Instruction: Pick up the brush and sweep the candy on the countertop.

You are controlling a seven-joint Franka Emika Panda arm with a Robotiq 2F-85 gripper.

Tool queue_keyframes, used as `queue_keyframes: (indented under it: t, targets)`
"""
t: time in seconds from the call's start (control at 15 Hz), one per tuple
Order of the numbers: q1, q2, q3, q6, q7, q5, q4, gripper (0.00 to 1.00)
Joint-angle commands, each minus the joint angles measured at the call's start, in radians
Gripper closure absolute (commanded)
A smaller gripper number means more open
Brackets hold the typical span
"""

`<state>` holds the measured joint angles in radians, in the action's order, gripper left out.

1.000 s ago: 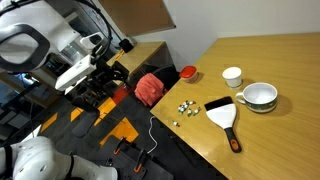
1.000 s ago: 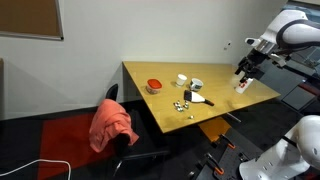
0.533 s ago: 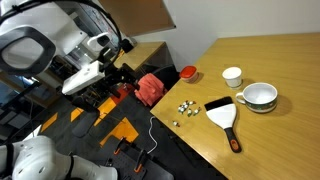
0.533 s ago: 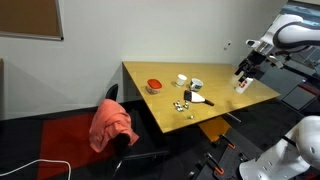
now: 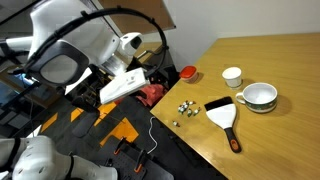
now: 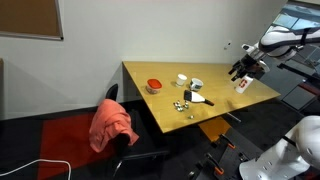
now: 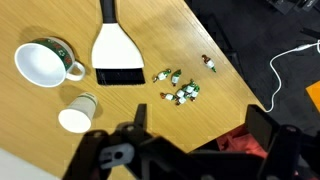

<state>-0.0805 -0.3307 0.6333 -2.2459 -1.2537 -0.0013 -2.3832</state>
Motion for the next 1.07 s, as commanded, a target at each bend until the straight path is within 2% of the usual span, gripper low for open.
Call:
queue_keyframes:
  t: [0.0,0.2,0.4,0.47,0.67,0.87,1.0]
  targets:
    - [-0.014,0.164,0.020,-0.038,-0.144,0.118,0.082,0.00]
    - [-0.058,0.279,0.012,-0.048,-0.242,0.195,0.132,0.00]
    - [-0.134,0.384,-0.021,-0.055,-0.282,0.224,0.181,0.00]
    - [-0.149,0.299,-0.054,-0.035,-0.243,0.192,0.125,0.00]
    - [-0.187,0.368,-0.070,-0.040,-0.251,0.194,0.160,0.00]
    - [-0.189,0.376,-0.077,-0.041,-0.250,0.194,0.168,0.00]
    - [-0.220,0.377,-0.110,-0.066,-0.291,0.238,0.164,0.00]
